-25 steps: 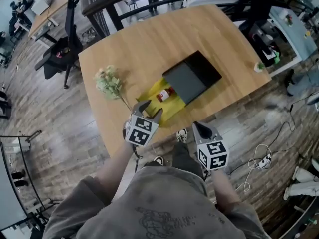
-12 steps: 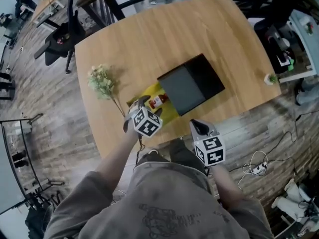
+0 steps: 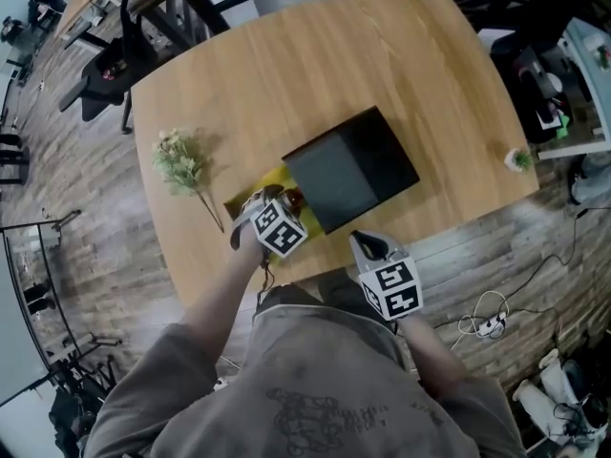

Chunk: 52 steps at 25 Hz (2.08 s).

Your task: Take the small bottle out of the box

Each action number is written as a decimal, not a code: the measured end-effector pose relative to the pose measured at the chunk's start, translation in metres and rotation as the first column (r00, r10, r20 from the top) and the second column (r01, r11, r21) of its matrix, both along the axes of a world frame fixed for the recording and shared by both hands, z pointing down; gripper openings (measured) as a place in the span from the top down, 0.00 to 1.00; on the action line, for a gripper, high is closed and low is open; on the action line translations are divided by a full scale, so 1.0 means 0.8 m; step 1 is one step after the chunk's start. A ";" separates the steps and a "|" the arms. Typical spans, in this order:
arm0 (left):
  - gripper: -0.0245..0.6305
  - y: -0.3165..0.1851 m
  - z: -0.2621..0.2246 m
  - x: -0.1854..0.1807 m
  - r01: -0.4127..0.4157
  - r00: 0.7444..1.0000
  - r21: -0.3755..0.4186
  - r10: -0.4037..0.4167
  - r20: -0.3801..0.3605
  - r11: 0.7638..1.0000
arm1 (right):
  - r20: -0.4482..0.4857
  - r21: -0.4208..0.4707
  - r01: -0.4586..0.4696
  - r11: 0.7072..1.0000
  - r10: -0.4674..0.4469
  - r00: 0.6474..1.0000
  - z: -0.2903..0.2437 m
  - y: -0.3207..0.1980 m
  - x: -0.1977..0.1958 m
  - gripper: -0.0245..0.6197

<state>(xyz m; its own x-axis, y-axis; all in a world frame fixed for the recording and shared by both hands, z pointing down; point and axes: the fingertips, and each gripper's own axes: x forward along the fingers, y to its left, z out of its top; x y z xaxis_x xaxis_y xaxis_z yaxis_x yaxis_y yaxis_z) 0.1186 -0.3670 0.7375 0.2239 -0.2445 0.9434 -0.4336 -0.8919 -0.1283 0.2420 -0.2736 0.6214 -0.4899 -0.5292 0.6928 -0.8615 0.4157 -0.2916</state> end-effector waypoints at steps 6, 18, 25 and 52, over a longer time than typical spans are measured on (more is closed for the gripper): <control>0.62 0.007 0.002 -0.002 0.009 1.000 -0.052 -0.008 0.017 0.999 | 0.015 0.013 0.068 0.998 -0.068 0.998 -0.006 -0.008 0.003 0.94; 0.62 0.034 -0.053 -0.042 0.183 0.982 -0.018 -0.184 -0.049 0.983 | 0.071 0.098 0.195 0.976 -0.202 0.977 -0.061 -0.021 -0.032 0.94; 0.62 0.000 -0.170 -0.062 0.362 0.893 0.164 -0.290 -0.345 0.918 | 0.120 0.274 0.166 0.947 -0.205 0.971 -0.159 -0.071 -0.054 0.94; 0.62 0.044 -0.581 -0.187 0.550 0.577 0.469 0.091 -0.811 0.691 | 0.122 0.740 -0.015 0.672 -0.112 0.986 -0.471 -0.053 -0.152 0.94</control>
<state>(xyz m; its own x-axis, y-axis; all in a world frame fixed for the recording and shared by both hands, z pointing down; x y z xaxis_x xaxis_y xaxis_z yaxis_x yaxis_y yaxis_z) -0.0308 -0.3316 0.2724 0.5643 -0.8249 0.0334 -0.8182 -0.5641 -0.1110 0.1208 -0.3163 0.2447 -0.5896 -0.8077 0.0060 -0.8076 0.5897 0.0097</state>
